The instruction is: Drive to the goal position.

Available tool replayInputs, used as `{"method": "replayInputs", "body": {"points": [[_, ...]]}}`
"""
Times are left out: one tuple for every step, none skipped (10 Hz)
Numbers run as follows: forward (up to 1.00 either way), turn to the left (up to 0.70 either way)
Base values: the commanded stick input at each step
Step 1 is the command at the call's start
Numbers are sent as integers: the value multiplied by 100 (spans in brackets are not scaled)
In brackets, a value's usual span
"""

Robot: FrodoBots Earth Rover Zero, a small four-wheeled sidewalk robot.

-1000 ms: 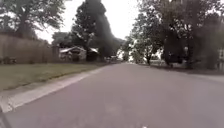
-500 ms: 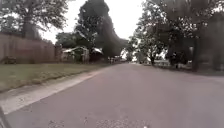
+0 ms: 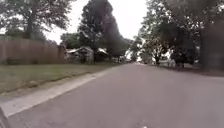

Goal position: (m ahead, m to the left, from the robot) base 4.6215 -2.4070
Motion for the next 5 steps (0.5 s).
{"method": "replayInputs", "body": {"points": [[70,-27],[70,-27],[70,-27],[70,-27],[70,-27]]}}
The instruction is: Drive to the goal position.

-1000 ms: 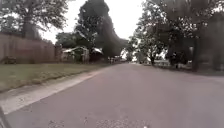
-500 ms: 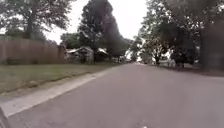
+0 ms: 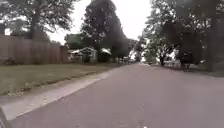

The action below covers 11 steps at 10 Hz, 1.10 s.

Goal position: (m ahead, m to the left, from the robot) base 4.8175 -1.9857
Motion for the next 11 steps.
{"method": "replayInputs", "body": {"points": [[70,-27],[70,7],[70,8],[70,8],[70,8],[70,8],[70,8],[70,3],[70,-16],[70,-19],[70,0]]}}
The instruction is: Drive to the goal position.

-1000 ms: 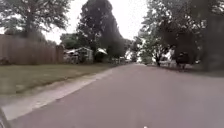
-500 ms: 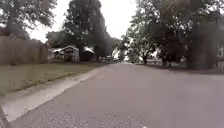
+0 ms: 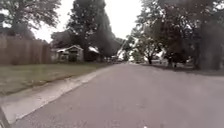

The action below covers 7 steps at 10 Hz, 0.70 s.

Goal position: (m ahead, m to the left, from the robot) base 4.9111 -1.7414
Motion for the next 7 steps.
{"method": "replayInputs", "body": {"points": [[70,8],[70,8],[70,8],[70,8],[70,8],[70,8],[70,8]]}}
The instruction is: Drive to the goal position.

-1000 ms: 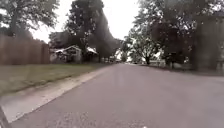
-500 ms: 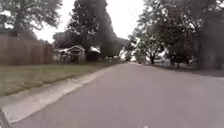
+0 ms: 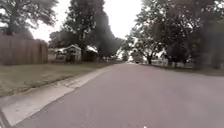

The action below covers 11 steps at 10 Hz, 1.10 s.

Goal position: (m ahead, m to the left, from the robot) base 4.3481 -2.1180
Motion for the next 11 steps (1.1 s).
{"method": "replayInputs", "body": {"points": [[70,8],[70,-2],[70,-18],[70,-27],[70,-27],[70,-27],[70,-24],[70,8],[70,8],[70,8],[70,8]]}}
